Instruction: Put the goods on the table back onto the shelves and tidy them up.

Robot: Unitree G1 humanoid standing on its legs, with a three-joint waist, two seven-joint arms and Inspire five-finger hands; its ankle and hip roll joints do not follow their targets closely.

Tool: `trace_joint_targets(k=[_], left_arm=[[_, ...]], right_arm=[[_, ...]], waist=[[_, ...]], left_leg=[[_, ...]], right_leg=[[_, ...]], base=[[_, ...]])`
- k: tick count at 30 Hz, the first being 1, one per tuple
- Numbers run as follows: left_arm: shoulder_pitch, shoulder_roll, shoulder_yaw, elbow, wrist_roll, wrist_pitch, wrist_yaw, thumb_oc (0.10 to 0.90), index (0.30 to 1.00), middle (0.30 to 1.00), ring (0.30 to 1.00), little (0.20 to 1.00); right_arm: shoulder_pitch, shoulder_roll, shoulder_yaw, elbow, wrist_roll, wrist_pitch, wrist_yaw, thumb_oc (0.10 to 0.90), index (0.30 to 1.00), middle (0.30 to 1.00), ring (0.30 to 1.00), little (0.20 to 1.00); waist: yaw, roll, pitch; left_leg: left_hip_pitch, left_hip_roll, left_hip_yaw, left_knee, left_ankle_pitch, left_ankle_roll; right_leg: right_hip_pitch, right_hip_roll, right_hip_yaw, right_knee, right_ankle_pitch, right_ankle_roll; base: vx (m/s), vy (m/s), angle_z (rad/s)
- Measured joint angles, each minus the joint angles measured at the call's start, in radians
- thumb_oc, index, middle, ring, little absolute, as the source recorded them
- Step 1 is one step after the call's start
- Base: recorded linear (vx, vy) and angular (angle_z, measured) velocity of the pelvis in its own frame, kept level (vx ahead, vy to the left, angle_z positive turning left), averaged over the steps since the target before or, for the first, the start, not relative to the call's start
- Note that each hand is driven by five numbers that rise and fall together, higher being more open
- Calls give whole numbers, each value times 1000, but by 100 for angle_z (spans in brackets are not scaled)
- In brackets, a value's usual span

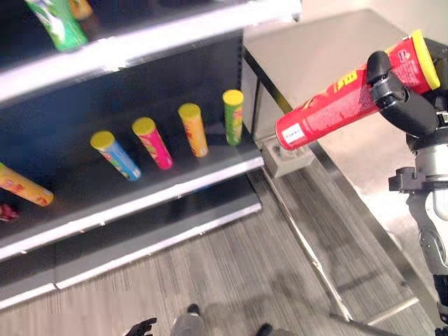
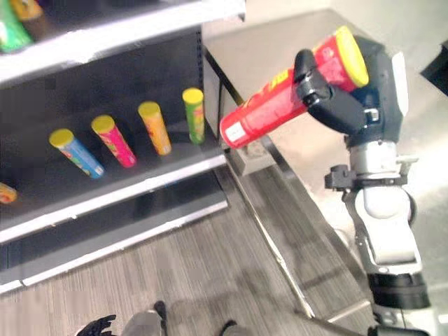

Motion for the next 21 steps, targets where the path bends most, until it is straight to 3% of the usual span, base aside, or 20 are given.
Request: trace_joint_targets(k=[1,2,3,7,9,13,14,15,17,18,19,20,21], left_arm=[[-11,11,5,-26,0,-10,0,800,900,900,900,900],[-29,67,10,-91,1,-30,-2,800,900,900,900,900],[-46,37,21,-86,19,-38,-4,800,900,900,900,900],[-43,23,-15,-69,35,-34,-26,800,900,900,900,900],[-10,30,-7,-51,67,-34,-24,800,900,900,900,900],[17,55,24,-29,101,-35,-21,800,900,900,900,900],[27,81,29,-19,107,-34,-18,800,900,900,900,900],[29,106,30,-21,107,-33,-18,800,900,900,900,900],[34,116,42,-16,107,-33,-17,800,900,900,900,900],[22,114,49,-12,107,-32,-15,800,900,900,900,900],[25,118,51,-14,106,-32,-11,800,900,900,900,900],[42,119,49,-27,106,-32,-4,800,900,900,900,900],[43,91,46,-30,105,-32,-4,800,900,900,900,900]], right_arm=[[-11,-1,0,-1,6,-1,0,400,300,300,300,300],[-13,3,-12,2,10,2,19,400,300,300,300,300],[-1,66,10,-2,16,8,39,400,300,300,300,300],[23,91,28,-1,11,9,66,400,300,300,300,300],[75,95,44,0,-30,18,82,400,300,300,300,300],[122,161,57,0,-95,56,85,400,300,300,300,300],[130,161,93,0,-103,64,97,400,300,300,300,300],[151,165,108,-7,-107,65,111,400,300,300,300,300],[171,168,113,-10,-109,65,129,400,300,300,300,300],[188,163,113,-7,-122,66,134,400,300,300,300,300],[203,162,133,-7,-132,68,143,400,300,300,300,300],[203,162,156,-25,-139,68,161,400,300,300,300,300],[198,161,162,-58,-139,66,187,400,300,300,300,300]], waist=[[-11,-13,-6],[16,-78,-7],[26,-51,-25],[19,-77,-37],[10,-111,-67],[38,-127,-77],[48,-128,-77],[47,-128,-77],[46,-127,-71],[32,-111,-61],[39,-107,-59],[55,-124,-67],[56,-125,-67]], left_leg=[[1,-12,32,-47,37,-14],[19,-52,38,-29,-60,-57],[47,8,107,-6,-151,-122],[55,-29,119,-14,-178,-97],[71,-96,113,-45,-165,-74],[58,-177,91,-40,-166,-53],[53,-186,83,-39,-166,-52],[41,-191,60,-30,-167,-11],[22,-180,49,-24,-150,16],[24,-141,16,-32,-140,28],[33,-110,9,-40,-131,18],[31,-106,8,-42,-122,4],[29,-107,-4,-59,-107,-17]], right_leg=[[-17,3,-10,-148,59,-21],[-23,-19,-39,-386,317,-84],[11,-1,-70,-370,359,-50],[35,-48,-85,-365,373,-29],[32,-116,-94,-352,390,14],[31,-203,-107,-335,419,54],[32,-216,-98,-326,432,65],[27,-217,-27,-302,433,67],[10,-197,121,-275,434,84],[-26,-140,223,-104,256,109],[-31,-47,275,-25,150,108],[-5,9,260,-90,110,85],[65,52,233,-275,158,48]], base=[[-178,337,174],[-116,283,71],[-283,516,56],[-212,340,22],[-226,336,34],[-211,244,30],[-294,277,48],[-305,274,50],[-173,86,46],[-81,-87,46],[-66,-90,34],[-63,-188,6],[-28,-159,-8]])
